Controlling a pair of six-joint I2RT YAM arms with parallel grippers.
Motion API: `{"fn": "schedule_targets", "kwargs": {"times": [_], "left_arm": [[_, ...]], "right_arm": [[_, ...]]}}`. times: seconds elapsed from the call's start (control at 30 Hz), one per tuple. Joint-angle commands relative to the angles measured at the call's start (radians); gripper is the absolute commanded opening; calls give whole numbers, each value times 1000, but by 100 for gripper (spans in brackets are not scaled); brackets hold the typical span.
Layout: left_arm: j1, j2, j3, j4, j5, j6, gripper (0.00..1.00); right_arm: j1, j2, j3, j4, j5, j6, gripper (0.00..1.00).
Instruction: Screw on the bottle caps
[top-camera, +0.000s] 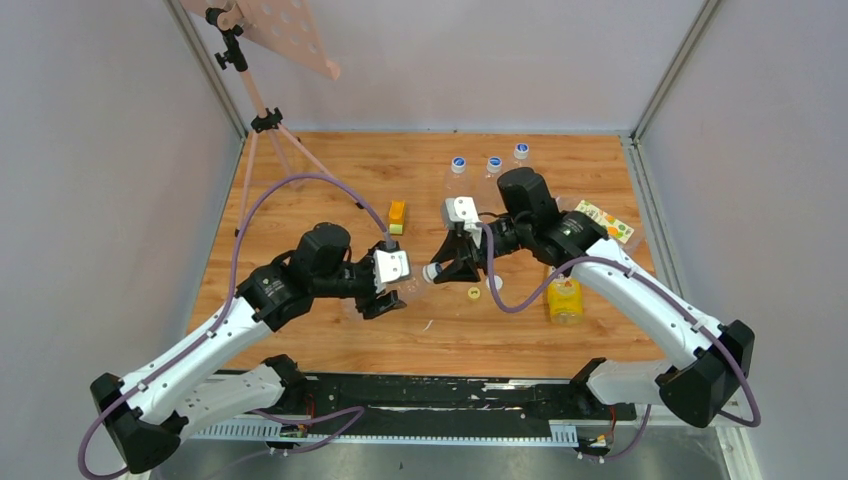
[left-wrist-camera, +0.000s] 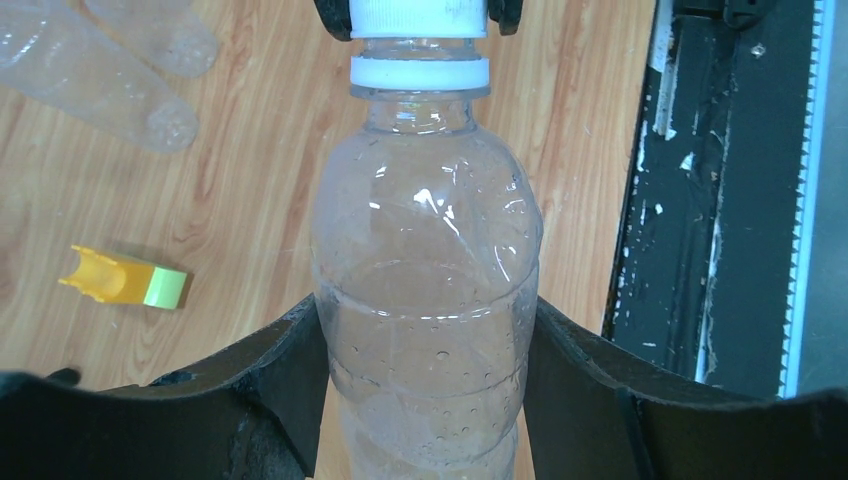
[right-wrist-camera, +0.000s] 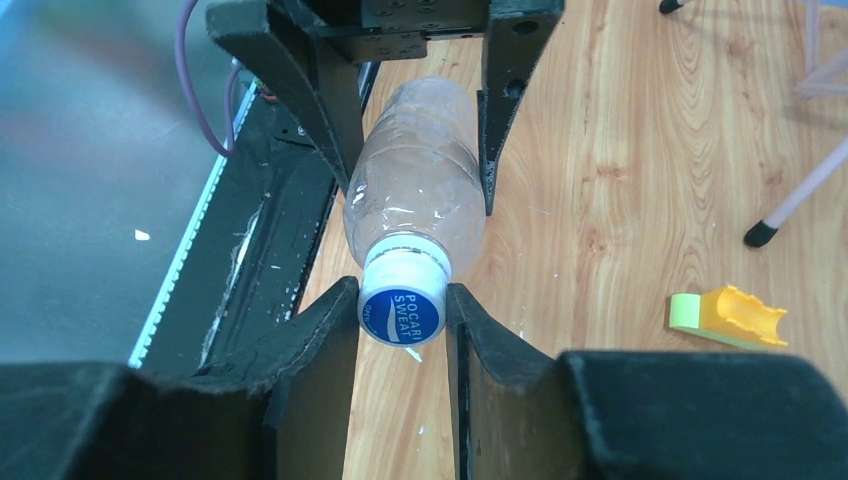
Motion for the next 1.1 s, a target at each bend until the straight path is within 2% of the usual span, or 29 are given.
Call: {"fn": "schedule_targets", "kwargs": {"times": [0.0, 0.13, 0.27, 0.4, 0.43, 0.57, 0.67, 0.77, 0.83, 0.9, 0.97, 1.07], "left_arm": [[-21, -44, 34, 454, 37, -7, 39], [-40, -51, -5, 518, -31, 37, 39], [-72, -43, -46, 624, -153, 94, 39], [-129, -10, -70, 728, -347, 155, 39], [-157, -2, -78, 763, -417, 168, 39], [-223, 59, -96, 847, -598, 226, 39], [-242, 79, -100, 858, -655, 218, 38], [-242, 95, -91, 809, -710, 190, 38], [-243, 119, -66, 725, -757, 159, 39], [-241, 148, -38, 624, -785, 109, 39], [-234, 164, -24, 519, -771, 69, 39], [-198, 160, -19, 420, -682, 16, 38]], "right_arm": [[35, 68, 46, 11, 22, 227, 1], [35, 110, 101, 11, 78, 463, 2], [36, 167, 170, 8, 265, 758, 3], [36, 224, 229, -52, 566, 1101, 4], [36, 233, 237, -73, 621, 1186, 8], [36, 241, 216, -89, 683, 1418, 8], [36, 228, 205, -86, 748, 1470, 12], [33, 185, 206, -51, 768, 1417, 22], [22, 152, 206, -9, 741, 1329, 32], [-8, 121, 205, 13, 705, 1261, 46], [-37, 100, 202, 29, 655, 1188, 54], [-73, 73, 203, 36, 595, 1104, 61]]}}
